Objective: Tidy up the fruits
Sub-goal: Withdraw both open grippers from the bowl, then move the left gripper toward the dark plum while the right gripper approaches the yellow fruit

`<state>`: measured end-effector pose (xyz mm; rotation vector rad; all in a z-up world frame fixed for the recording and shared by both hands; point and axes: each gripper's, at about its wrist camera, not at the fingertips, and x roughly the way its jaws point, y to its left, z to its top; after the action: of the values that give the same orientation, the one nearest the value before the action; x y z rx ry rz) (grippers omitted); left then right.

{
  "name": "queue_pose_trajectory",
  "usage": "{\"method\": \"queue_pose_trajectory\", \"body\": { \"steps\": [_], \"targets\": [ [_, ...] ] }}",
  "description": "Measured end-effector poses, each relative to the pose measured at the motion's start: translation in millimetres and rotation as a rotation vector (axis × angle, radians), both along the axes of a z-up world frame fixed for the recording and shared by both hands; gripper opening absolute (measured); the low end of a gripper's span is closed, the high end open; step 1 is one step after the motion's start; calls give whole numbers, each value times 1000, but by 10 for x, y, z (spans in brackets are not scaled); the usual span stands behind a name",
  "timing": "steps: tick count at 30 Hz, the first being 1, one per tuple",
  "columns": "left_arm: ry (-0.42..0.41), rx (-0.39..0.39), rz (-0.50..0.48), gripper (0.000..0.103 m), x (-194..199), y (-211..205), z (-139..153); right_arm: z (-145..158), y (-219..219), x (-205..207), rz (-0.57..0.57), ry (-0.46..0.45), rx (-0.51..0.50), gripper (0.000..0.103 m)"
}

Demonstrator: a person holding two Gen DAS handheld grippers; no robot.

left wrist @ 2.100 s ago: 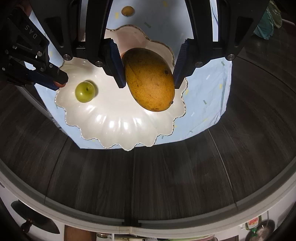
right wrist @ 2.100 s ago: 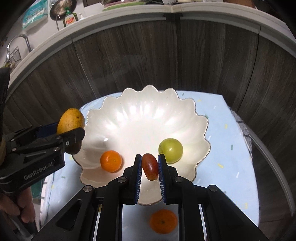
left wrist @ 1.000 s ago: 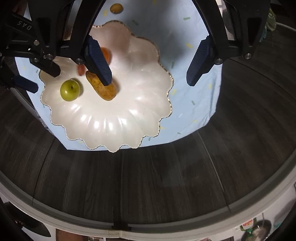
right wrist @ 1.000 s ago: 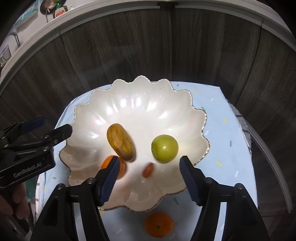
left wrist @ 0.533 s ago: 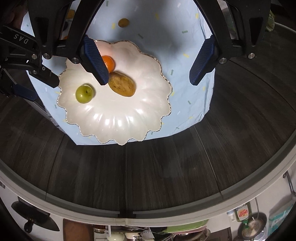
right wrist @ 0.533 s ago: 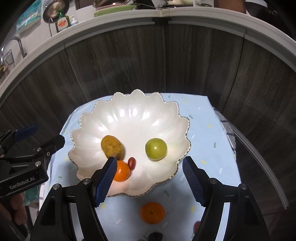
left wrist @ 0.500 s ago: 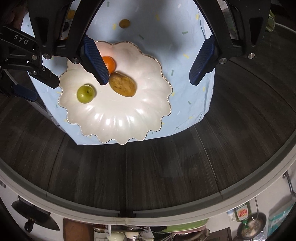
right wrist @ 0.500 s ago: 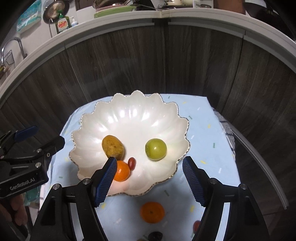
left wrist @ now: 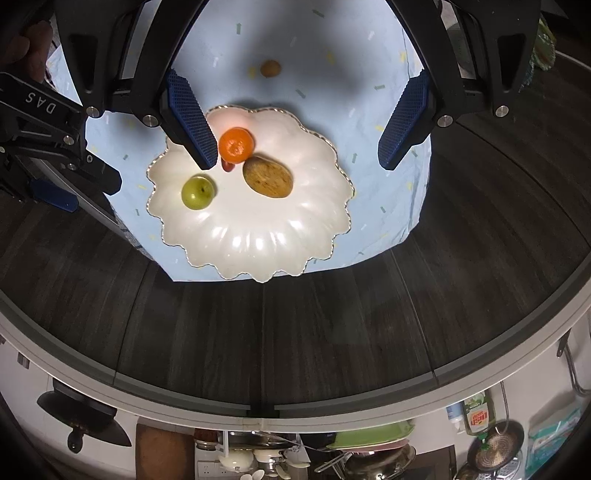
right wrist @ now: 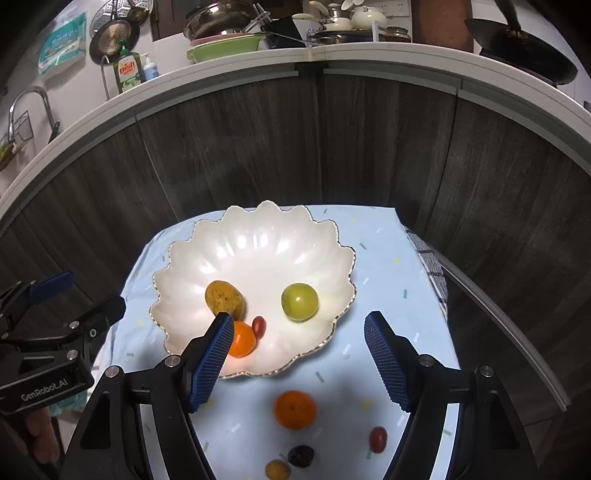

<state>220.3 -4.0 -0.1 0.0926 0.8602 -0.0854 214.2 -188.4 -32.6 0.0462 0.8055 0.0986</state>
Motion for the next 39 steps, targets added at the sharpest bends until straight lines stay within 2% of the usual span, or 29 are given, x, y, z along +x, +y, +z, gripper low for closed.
{"method": "queue_pose_trajectory", "body": {
  "steps": [14,28,39],
  "targets": [
    [2,-2,-11,89,-307,-147,-59,-16,-153,-276,-23,-4,-14,74],
    [17,14,-9,89,-493,-189,-281,-256,-199,-403,-21,34,-18,74],
    [18,20,-11,89,-799,-175,-483,-468,-172,-571,-3,60,-21,74]
  ]
}}
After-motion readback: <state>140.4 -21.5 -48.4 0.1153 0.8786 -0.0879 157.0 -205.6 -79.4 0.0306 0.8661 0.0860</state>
